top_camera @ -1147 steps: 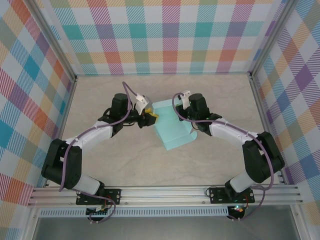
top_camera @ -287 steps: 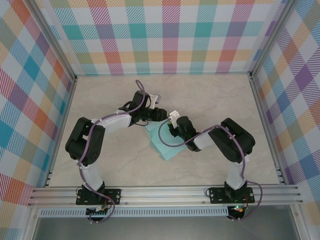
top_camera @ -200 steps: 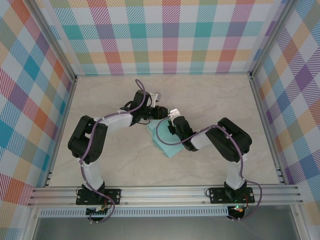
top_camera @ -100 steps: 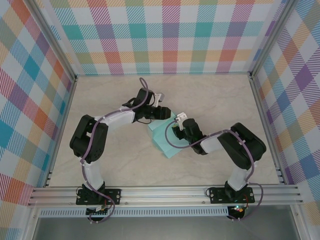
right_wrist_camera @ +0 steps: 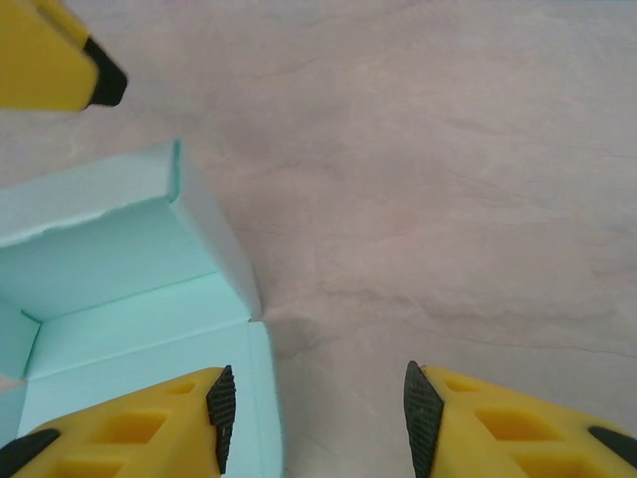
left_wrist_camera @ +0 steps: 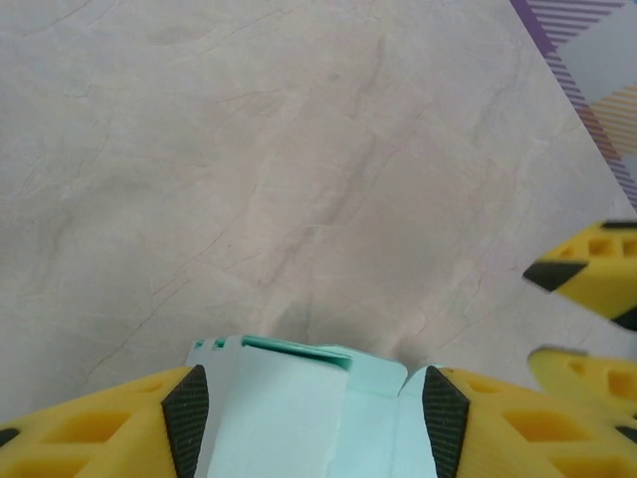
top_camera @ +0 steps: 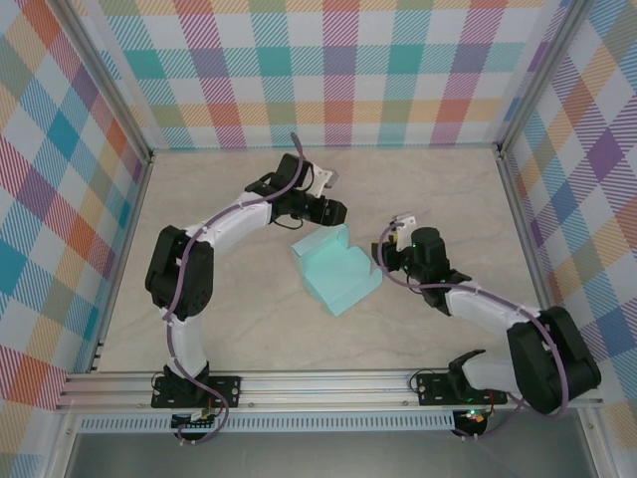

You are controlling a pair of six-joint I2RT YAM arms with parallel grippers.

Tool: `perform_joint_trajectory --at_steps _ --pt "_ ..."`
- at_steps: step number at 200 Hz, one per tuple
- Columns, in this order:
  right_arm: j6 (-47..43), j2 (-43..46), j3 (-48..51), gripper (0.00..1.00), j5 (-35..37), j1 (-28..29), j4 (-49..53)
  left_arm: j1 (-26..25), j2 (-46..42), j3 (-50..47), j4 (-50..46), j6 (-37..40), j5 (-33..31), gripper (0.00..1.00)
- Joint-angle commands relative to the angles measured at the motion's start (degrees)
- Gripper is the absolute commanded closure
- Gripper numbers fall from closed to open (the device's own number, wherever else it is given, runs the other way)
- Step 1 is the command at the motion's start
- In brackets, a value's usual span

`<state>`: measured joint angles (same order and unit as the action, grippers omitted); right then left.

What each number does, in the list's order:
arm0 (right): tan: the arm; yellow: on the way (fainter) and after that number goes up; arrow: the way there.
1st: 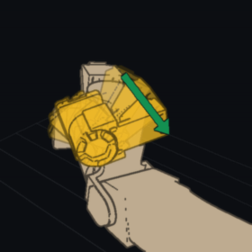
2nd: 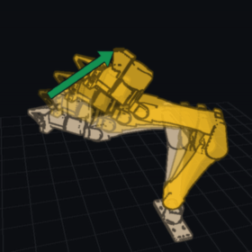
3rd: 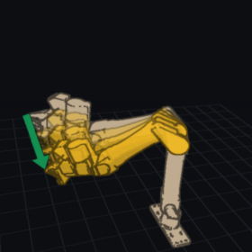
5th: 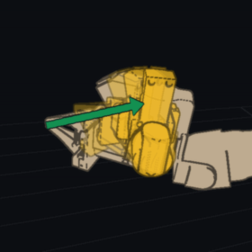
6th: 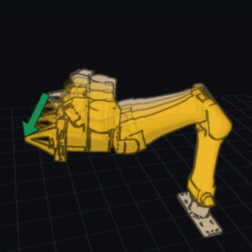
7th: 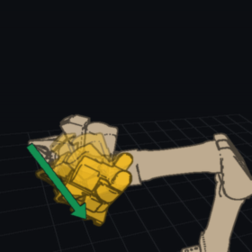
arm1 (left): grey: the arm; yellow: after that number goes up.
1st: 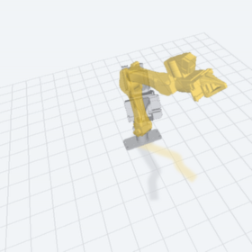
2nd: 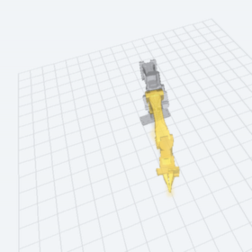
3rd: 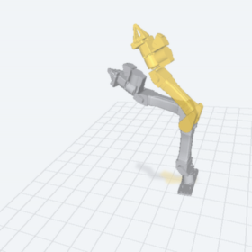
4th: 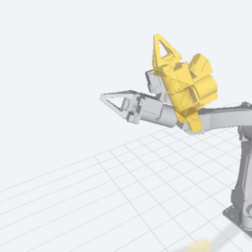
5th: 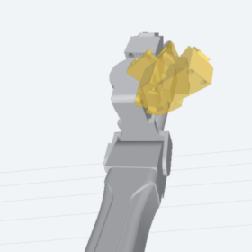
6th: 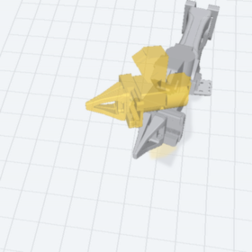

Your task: Fold the paper box

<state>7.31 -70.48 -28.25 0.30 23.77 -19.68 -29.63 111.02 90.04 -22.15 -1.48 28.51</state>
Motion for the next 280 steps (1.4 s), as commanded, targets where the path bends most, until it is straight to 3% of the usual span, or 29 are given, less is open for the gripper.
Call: perform_joint_trajectory --at_steps 1,29,38,46,49,81,141,158,179,239,280 --pt "4.2 2.6 -4.1 0.48 -4.4 -4.1 9.3 -0.8 2.4 6.9 -11.4 8.5 0.0 0.38" --pt "6.6 2.8 -7.6 0.47 -7.2 -8.3 12.4 -3.3 5.2 11.1 -18.6 12.3 -7.0 0.31" --pt "6.5 2.4 -8.3 0.46 -7.9 -8.8 12.9 -3.9 5.4 10.9 -18.6 12.4 -8.7 0.21" --pt "6.6 2.1 -8.8 0.46 -8.6 -9.1 12.9 -4.6 5.5 10.9 -18.3 12.0 -10.8 0.03" --pt "6.6 2.0 -9.1 0.45 -8.8 -9.2 13.1 -4.9 5.7 11.0 -18.3 12.0 -11.1 0.0" --pt "6.7 0.4 -11.1 0.45 -9.8 -9.8 14.9 -7.9 7.9 13.3 -19.5 12.2 -18.0 0.0" --pt "6.7 0.0 -11.7 0.45 -10.6 -10.7 15.0 -9.4 12.8 19.0 -24.4 11.7 -18.2 0.0" --pt "6.7 0.0 -11.9 0.45 -11.0 -10.9 14.9 -9.4 13.4 19.7 -24.9 11.5 -17.7 0.04" --pt "6.7 -0.3 -12.1 0.45 -11.5 -11.2 14.7 -9.5 14.5 21.5 -26.9 11.9 -18.2 0.18" --pt "6.8 -1.5 -12.6 0.45 -13.3 -11.6 14.6 -9.7 15.5 22.1 -27.9 13.7 -20.1 0.38" --pt "-1.2 -5.8 -15.9 0.46 -25.1 -14.9 16.4 -9.5 12.9 22.1 -27.9 16.3 -16.6 0.5"
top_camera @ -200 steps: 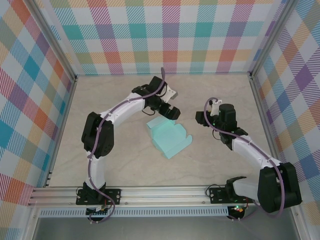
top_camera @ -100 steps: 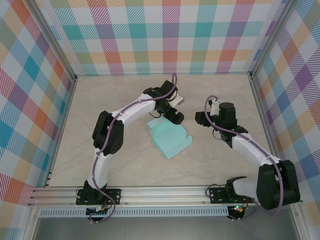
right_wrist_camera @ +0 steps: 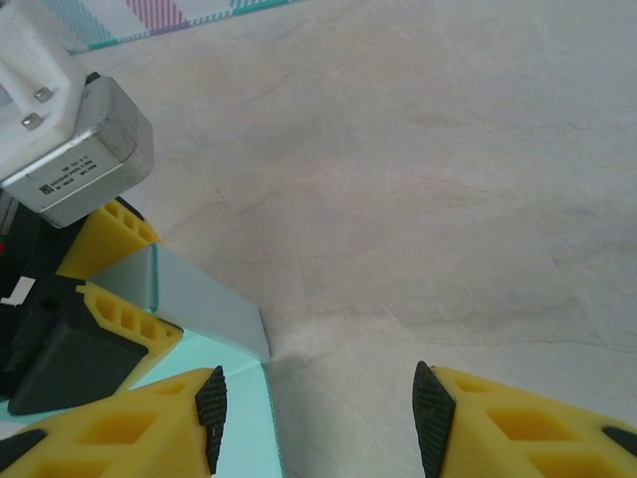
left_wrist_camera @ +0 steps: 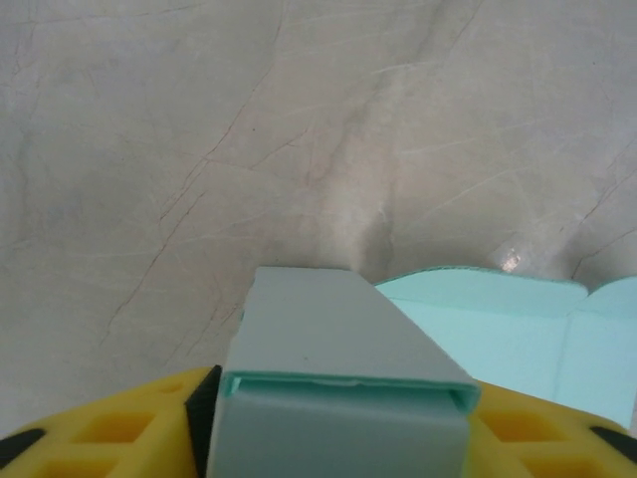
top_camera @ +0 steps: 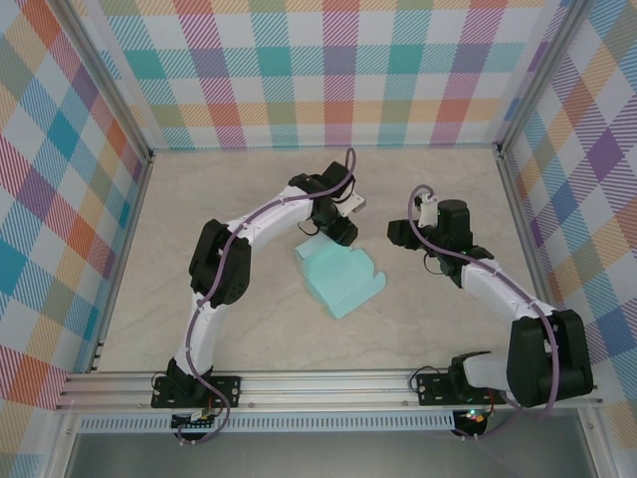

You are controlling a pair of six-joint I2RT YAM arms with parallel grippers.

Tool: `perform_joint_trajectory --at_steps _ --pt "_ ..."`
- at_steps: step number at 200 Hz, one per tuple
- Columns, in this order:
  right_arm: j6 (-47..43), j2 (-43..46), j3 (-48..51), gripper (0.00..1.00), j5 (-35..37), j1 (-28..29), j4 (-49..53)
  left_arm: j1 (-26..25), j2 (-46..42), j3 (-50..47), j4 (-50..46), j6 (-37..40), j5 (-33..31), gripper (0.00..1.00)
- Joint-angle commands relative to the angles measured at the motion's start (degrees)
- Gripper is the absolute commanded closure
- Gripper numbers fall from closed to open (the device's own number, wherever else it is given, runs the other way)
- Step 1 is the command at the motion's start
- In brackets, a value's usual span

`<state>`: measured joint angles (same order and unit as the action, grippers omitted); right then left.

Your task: Fold the paper box

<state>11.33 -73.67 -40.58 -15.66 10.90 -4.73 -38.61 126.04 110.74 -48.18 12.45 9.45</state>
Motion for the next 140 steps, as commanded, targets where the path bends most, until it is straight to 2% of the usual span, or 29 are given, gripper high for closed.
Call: perform_joint_trajectory --at_steps 1,29,37,43,55,57,59,62,102,127,140 --pt "-5.3 -2.7 -3.7 0.46 -9.2 -2.1 1.5 -0.5 -2.2 1.3 -1.8 2.5 2.6 0.5" --pt "-9.2 -7.1 -7.2 0.46 -11.1 -3.0 3.6 0.3 -3.6 1.7 -1.6 3.6 5.1 0.49" --pt "-9.9 -7.9 -7.8 0.46 -10.3 -3.1 4.0 0.5 -3.6 1.8 -1.6 3.2 5.0 0.39" --pt "-10.2 -8.2 -8.3 0.46 -9.4 -3.2 4.3 0.5 -3.5 1.8 -1.3 2.4 4.6 0.28" --pt "-10.2 -8.5 -8.6 0.46 -8.5 -3.8 4.4 0.5 -3.2 1.6 -1.0 1.6 6.1 0.16" --pt "-10.1 -8.5 -8.6 0.46 -8.5 -4.0 4.4 0.5 -3.2 1.5 -0.8 1.3 6.4 0.11" --pt "-10.0 -8.5 -8.6 0.46 -8.5 -4.1 4.3 0.5 -3.1 1.4 -0.6 1.0 6.6 0.03" --pt "-10.0 -8.4 -8.6 0.46 -8.5 -4.3 4.3 0.5 -3.1 1.3 -0.2 0.3 7.0 0.0" --pt "-9.8 -6.8 -7.6 0.46 -8.2 -5.5 5.3 0.5 -1.3 1.6 3.5 -6.0 7.0 0.0" --pt "-9.8 -5.9 -6.3 0.47 -8.3 -5.9 5.8 0.5 1.2 4.0 1.2 -5.9 6.8 0.0" --pt "-9.7 -5.5 -5.8 0.47 -8.4 -6.2 5.8 0.5 1.9 4.2 0.2 -5.2 6.4 0.15"
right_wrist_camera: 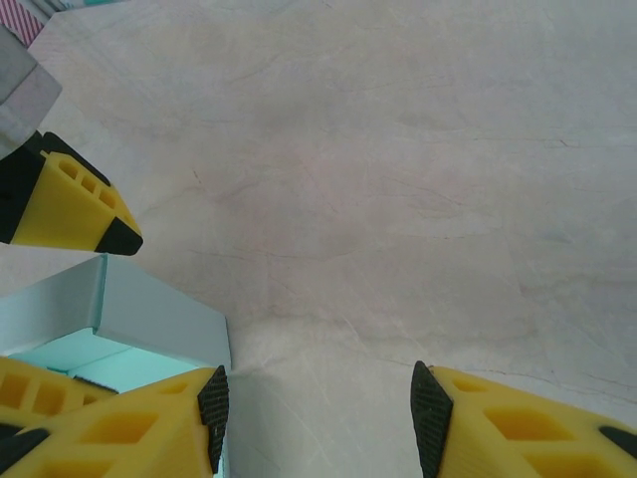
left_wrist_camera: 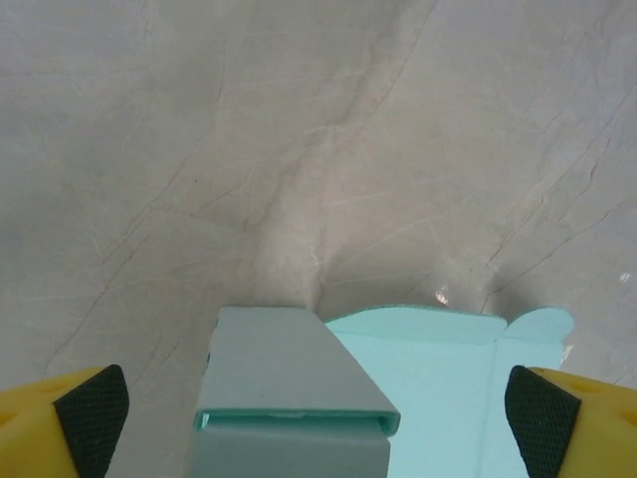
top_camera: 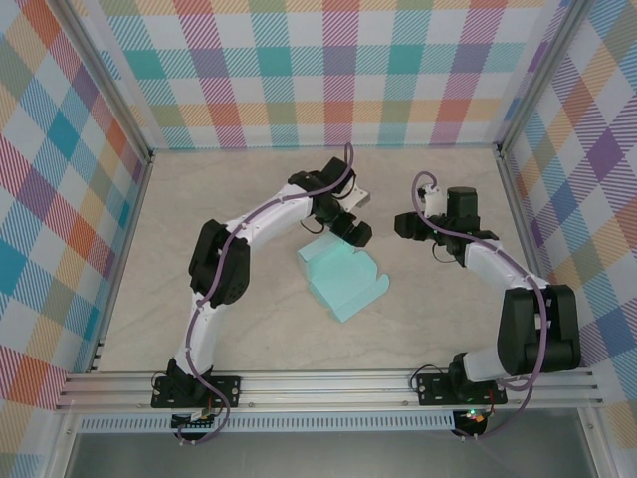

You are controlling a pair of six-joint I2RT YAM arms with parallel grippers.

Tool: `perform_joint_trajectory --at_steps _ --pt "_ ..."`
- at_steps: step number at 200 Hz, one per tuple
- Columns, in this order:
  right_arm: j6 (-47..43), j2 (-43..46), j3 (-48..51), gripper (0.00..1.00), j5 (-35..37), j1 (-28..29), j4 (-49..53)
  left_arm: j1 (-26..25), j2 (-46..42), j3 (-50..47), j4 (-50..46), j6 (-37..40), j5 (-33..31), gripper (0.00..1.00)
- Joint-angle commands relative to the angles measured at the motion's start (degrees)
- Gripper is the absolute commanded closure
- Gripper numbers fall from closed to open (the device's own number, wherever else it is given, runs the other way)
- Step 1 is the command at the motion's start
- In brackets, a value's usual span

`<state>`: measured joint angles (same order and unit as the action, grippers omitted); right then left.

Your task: Fold the paper box

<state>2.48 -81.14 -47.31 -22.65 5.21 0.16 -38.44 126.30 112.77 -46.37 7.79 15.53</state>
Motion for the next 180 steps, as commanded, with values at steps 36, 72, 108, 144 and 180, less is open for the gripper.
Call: perform_joint_trajectory --at_steps 36,72,108,144,180 --pt "-0.6 2.2 1.0 0.47 -1.7 -1.3 0.8 0.3 2.6 2.3 -3.4 0.3 -1.0 0.28" --pt "-0.2 1.6 0.5 0.47 -2.3 -1.6 0.5 -0.1 2.8 2.3 -3.4 0.5 -1.2 0.23" --pt "0.7 1.5 0.8 0.47 -3.1 -1.7 0.1 -0.1 3.4 2.3 -3.2 1.0 -1.9 0.44" --pt "1.0 1.4 1.2 0.47 -5.0 -1.7 0.1 -0.1 3.3 2.4 -2.8 1.7 -0.5 0.52" --pt "-4.2 -1.2 -6.4 0.47 -19.7 -1.8 10.8 0.1 -0.1 2.4 -3.3 4.9 2.7 0.53"
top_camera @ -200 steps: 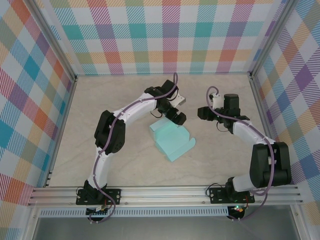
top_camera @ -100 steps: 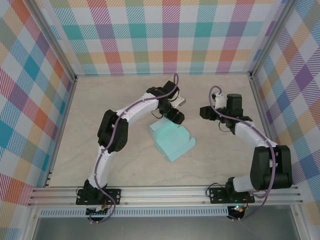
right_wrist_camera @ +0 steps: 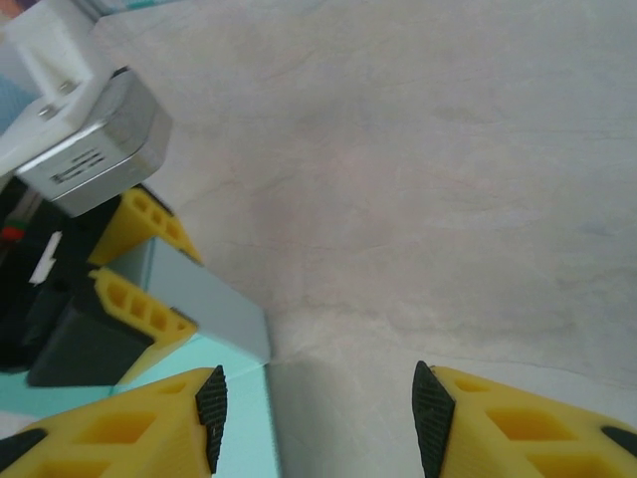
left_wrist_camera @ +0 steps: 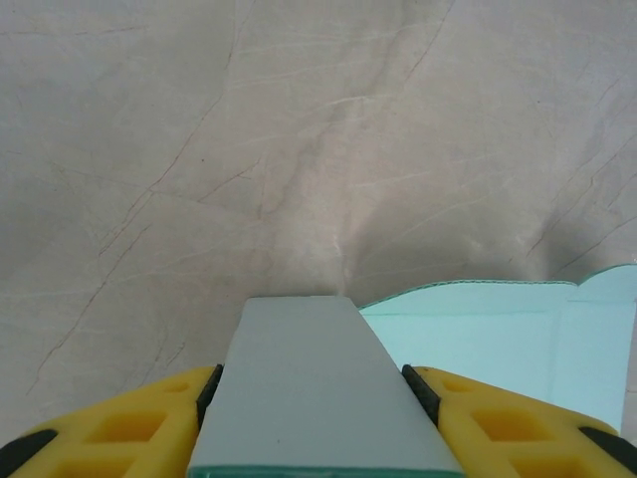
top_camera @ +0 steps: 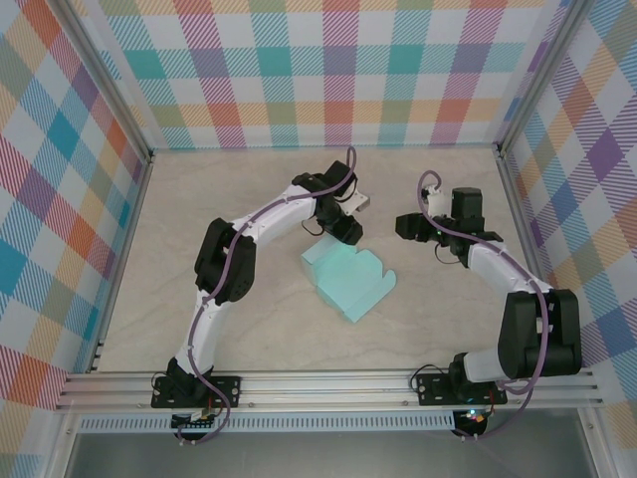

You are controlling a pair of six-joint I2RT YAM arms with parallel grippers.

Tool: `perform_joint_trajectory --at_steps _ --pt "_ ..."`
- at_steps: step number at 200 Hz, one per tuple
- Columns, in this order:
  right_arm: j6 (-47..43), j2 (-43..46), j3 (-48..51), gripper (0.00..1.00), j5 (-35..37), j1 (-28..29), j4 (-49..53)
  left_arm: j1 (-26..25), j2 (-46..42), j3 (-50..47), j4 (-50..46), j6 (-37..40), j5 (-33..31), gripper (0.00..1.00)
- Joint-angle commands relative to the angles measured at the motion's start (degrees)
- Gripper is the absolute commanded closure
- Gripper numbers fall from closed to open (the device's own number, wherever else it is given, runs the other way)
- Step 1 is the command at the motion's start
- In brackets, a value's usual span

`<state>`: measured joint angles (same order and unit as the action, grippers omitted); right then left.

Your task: Fold the paper box

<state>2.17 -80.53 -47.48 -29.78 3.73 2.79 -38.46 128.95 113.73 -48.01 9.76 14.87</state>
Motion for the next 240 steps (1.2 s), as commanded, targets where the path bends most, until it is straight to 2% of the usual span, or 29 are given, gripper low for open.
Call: perform_joint_trajectory --at_steps 1,24,44,84,96,111,114,116,118,122,146,158,175,209,240 --pt "-3.9 -2.0 -6.6 0.47 -12.8 -0.3 8.5 0.1 -2.8 1.5 -1.7 3.0 3.4 0.53" --pt "-7.3 -4.6 -13.3 0.47 -12.5 -0.4 13.0 1.0 -5.8 1.4 -3.0 6.3 6.9 0.57" --pt "-15.1 -8.5 -16.4 0.46 -13.0 -0.9 14.2 2.7 -8.6 1.5 -3.8 8.3 13.1 0.58" --pt "-43.7 -14.9 -26.2 0.46 -26.9 -1.0 41.5 5.5 -15.8 -2.0 -5.4 16.8 23.3 0.58" --pt "-50.3 -15.5 -27.7 0.46 -33.0 -0.9 46.9 6.1 -18.4 -4.8 -4.4 19.6 25.7 0.58" --pt "-54.0 -15.7 -28.1 0.44 -40.5 -0.8 49.0 6.6 -20.9 -7.3 -4.1 23.5 27.3 0.58" --pt "-54.5 -15.7 -28.1 0.15 -41.7 -0.6 49.0 6.7 -21.3 -7.4 -4.3 24.1 27.5 0.58" --pt "-54.8 -15.7 -28.2 0.05 -42.4 -0.5 49.2 6.7 -21.5 -7.6 -4.5 24.5 27.7 0.58" --pt "-55.2 -15.7 -28.2 0.01 -42.9 -0.3 49.3 6.8 -21.6 -7.6 -4.7 25.1 27.9 0.58" --pt "-55.8 -15.7 -28.3 0.0 -43.5 0.2 49.5 6.9 -21.9 -7.7 -5.2 26.0 28.2 0.58" --pt "-56.0 -14.5 -28.3 0.03 -41.1 4.5 47.0 7.3 -23.3 -8.2 -5.8 29.4 30.3 0.58" --pt "-50.7 -14.1 -27.8 0.07 -35.8 7.0 41.3 7.3 -24.2 -9.4 -5.1 31.2 32.6 0.58" --pt "-49.9 -15.6 -29.9 0.11 -30.9 9.6 41.7 7.3 -25.3 -11.6 -2.6 32.4 34.5 0.58" --pt "-50.2 -15.2 -30.3 0.09 -28.1 11.2 39.4 7.5 -24.4 -11.4 -2.7 33.8 36.3 0.58" --pt "-52.0 -15.5 -31.4 0.15 -28.0 12.2 40.3 7.4 -24.7 -11.5 -3.1 35.2 38.6 0.58"
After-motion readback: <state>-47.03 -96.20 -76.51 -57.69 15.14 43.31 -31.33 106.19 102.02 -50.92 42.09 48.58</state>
